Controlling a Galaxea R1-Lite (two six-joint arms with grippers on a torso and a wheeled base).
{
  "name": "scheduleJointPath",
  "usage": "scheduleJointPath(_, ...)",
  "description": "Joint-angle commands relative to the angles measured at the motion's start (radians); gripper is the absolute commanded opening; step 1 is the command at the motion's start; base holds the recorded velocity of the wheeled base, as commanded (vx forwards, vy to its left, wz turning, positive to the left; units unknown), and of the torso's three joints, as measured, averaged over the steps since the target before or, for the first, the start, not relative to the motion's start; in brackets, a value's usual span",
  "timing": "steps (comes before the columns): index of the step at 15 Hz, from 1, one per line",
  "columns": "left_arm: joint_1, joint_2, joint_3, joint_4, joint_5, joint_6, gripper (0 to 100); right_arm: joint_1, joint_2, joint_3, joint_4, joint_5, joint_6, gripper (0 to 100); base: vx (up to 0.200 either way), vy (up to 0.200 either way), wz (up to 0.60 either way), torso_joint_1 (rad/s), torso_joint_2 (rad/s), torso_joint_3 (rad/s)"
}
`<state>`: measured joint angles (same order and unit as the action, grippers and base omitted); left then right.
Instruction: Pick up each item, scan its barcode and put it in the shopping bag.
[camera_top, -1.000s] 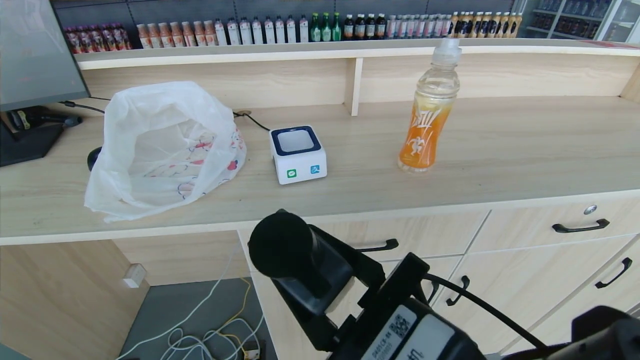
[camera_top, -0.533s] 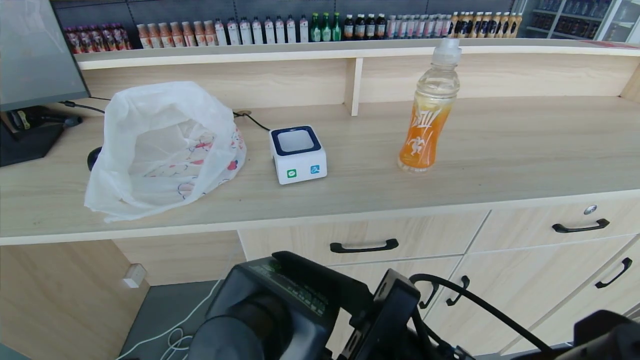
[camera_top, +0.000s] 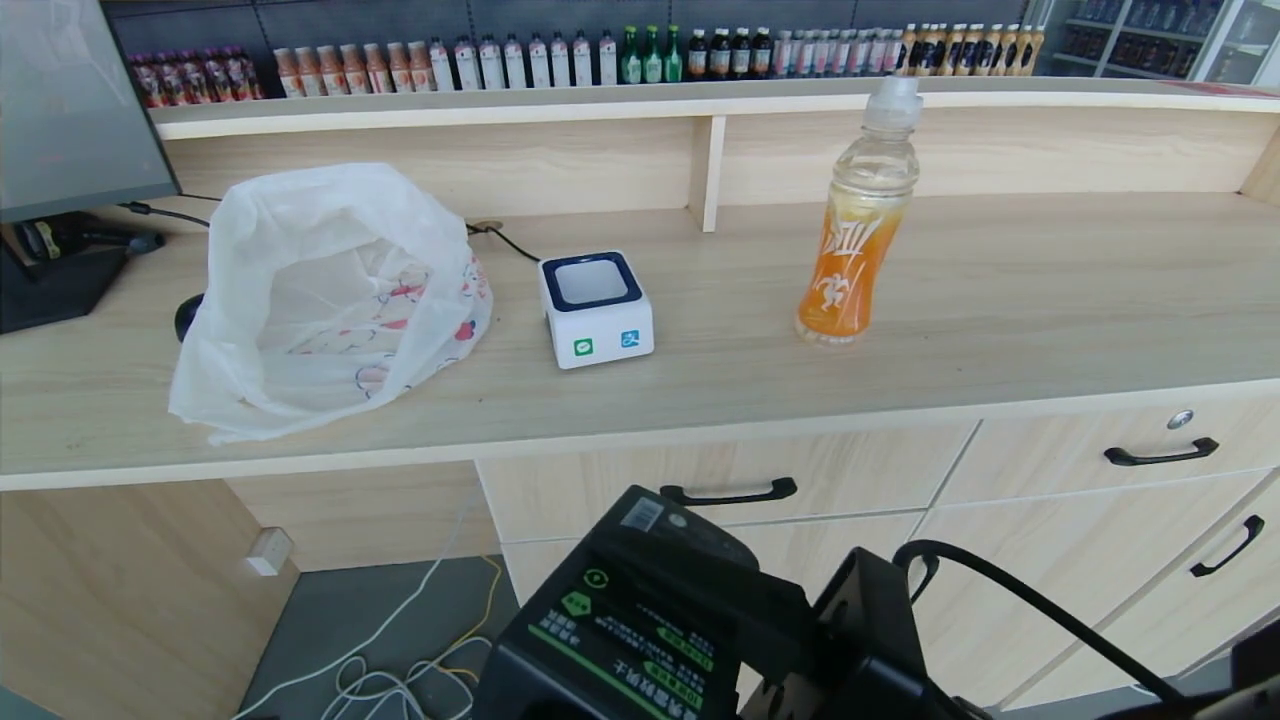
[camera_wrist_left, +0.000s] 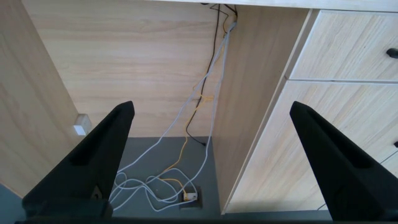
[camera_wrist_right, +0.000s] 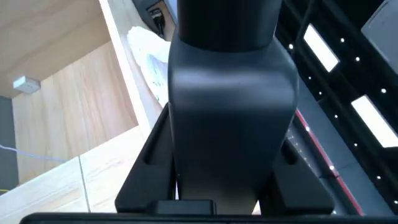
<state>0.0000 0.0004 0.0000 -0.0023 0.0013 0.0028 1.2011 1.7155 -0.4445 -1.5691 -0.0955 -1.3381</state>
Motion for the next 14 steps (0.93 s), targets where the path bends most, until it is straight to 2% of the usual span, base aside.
scheduleJointPath(1, 0.000, 0.000, 0.000, -0.001, 0.000, 0.000, 100, -0.001, -0.045, 0.012, -0.002, 0.000, -0.069, 0, 0.000, 0.000, 0.00, 0.000, 0.00, 0.000)
scheduleJointPath(3, 0.000, 0.000, 0.000, -0.001, -0.001, 0.000, 100, 0.002, -0.065, 0.016, -0.002, 0.005, -0.119, 0, 0.000, 0.000, 0.00, 0.000, 0.00, 0.000)
scheduleJointPath(6, 0.000, 0.000, 0.000, -0.001, -0.001, 0.000, 100, 0.002, -0.070, 0.006, -0.002, 0.069, -0.194, 0, 0.000, 0.000, 0.00, 0.000, 0.00, 0.000)
scheduleJointPath(10, 0.000, 0.000, 0.000, -0.001, 0.000, 0.000, 100, 0.002, -0.082, 0.003, -0.002, 0.071, -0.271, 0, 0.000, 0.000, 0.00, 0.000, 0.00, 0.000)
scheduleJointPath(12, 0.000, 0.000, 0.000, -0.001, 0.000, 0.000, 100, 0.009, -0.100, -0.002, -0.002, 0.088, -0.395, 0, 0.000, 0.000, 0.00, 0.000, 0.00, 0.000)
scheduleJointPath(14, 0.000, 0.000, 0.000, -0.001, 0.000, 0.000, 100, 0.009, -0.103, -0.003, -0.002, 0.088, -0.411, 0, 0.000, 0.000, 0.00, 0.000, 0.00, 0.000)
